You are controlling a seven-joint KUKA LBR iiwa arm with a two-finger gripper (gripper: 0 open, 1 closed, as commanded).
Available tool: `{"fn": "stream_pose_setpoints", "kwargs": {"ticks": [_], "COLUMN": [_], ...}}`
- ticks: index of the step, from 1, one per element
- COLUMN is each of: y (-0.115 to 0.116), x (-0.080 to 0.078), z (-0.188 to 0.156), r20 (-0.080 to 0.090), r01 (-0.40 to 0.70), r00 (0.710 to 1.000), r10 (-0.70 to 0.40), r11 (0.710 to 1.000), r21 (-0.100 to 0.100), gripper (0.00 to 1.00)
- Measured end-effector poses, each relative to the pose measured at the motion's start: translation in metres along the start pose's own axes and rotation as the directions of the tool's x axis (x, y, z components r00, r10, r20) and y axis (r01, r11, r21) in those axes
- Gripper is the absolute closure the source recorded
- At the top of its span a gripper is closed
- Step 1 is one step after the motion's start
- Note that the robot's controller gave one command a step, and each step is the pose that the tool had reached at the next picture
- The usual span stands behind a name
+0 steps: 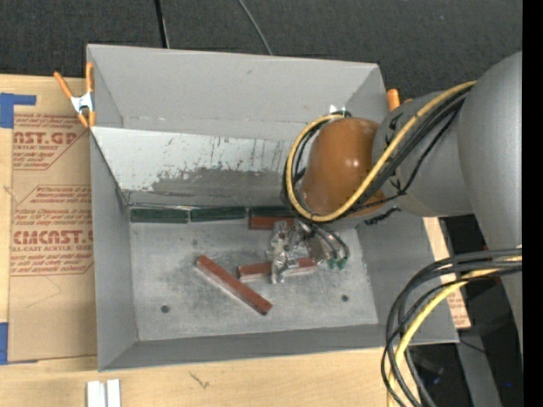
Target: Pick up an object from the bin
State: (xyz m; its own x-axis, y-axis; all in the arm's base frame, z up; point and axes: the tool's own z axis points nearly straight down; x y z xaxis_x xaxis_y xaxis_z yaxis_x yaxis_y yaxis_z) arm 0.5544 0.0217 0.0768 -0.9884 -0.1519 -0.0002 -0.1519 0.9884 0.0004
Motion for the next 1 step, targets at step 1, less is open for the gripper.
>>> {"fn": "stream_pose_setpoints", "kwargs": {"ticks": [1], "y": [0.0], "x": [0.0], "z": [0.0], "r20": [0.0], "r01": [0.0], "r00": [1.0], "r10": [0.0], "r11": [1.0], "r21": [0.0], "gripper": [1.0]}}
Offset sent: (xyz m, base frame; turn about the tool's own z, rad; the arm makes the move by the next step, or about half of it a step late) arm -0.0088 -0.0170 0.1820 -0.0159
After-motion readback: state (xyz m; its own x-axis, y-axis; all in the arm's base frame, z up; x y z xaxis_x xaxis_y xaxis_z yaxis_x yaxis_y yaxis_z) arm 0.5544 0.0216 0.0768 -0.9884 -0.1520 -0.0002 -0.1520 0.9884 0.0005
